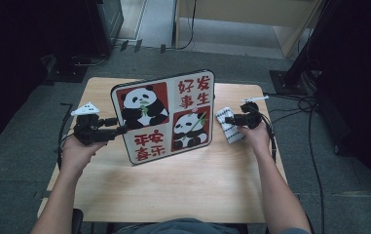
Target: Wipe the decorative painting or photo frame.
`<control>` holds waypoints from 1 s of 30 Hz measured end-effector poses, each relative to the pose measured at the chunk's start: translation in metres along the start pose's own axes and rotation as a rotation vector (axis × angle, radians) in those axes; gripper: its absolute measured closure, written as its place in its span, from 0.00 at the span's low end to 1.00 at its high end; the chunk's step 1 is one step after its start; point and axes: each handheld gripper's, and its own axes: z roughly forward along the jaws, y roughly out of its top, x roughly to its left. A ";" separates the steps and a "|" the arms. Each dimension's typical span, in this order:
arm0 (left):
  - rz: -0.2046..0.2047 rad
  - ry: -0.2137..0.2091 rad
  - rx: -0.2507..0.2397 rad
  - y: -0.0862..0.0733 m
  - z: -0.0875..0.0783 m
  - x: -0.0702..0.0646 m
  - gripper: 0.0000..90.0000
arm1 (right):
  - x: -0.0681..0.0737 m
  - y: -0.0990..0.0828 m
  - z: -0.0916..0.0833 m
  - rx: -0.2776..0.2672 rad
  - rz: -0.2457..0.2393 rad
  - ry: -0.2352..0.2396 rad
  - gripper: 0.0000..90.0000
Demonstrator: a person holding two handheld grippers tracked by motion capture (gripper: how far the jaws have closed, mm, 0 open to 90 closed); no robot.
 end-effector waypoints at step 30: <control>-0.033 0.014 0.017 -0.004 0.010 0.012 0.42 | 0.004 -0.003 -0.002 0.009 -0.013 -0.010 0.52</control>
